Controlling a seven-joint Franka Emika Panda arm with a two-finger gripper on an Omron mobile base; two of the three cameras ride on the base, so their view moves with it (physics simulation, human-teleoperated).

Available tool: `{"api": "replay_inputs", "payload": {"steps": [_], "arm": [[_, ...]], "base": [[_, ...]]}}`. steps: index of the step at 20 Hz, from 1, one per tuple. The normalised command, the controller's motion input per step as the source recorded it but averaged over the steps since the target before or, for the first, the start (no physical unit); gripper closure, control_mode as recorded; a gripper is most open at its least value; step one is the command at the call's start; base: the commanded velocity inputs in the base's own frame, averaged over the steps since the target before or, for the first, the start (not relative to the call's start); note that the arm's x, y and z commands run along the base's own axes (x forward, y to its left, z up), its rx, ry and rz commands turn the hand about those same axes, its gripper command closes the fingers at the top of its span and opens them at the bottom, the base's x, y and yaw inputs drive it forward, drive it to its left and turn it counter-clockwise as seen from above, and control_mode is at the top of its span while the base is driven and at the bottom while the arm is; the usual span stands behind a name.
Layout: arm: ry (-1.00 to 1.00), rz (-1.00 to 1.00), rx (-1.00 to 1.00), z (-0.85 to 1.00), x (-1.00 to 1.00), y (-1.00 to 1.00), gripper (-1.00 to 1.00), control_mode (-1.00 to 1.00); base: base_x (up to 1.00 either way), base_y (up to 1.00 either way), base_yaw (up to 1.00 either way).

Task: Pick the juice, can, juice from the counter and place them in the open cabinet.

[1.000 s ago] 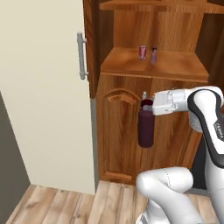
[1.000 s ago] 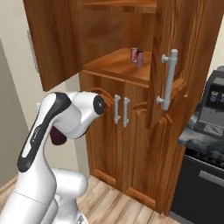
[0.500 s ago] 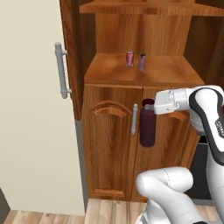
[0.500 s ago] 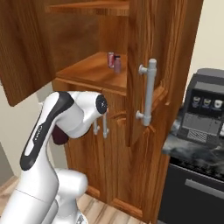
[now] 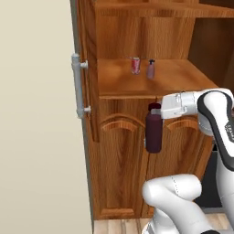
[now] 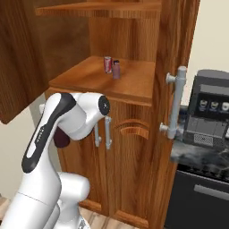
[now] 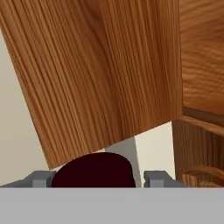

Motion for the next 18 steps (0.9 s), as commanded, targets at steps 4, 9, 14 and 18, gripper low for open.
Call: {"api": "replay_inputs", "payload": {"steps": [4, 9, 14, 18], "arm": [[0.00, 0.00, 0.00, 0.00, 0.00, 0.00, 1.00, 1.00], [0.00, 0.00, 0.00, 0.00, 0.00, 0.00, 1.00, 1.00], [0.00, 0.00, 0.00, 0.00, 0.00, 0.00, 1.00, 1.00], [0.00, 0.00, 0.00, 0.00, 0.00, 0.00, 1.00, 1.00]], "base": [[0.28, 0.46, -0.38], [0.54, 0.27, -0.34], [0.53, 0.14, -0.14], [0.29, 0.20, 0.00]]}}
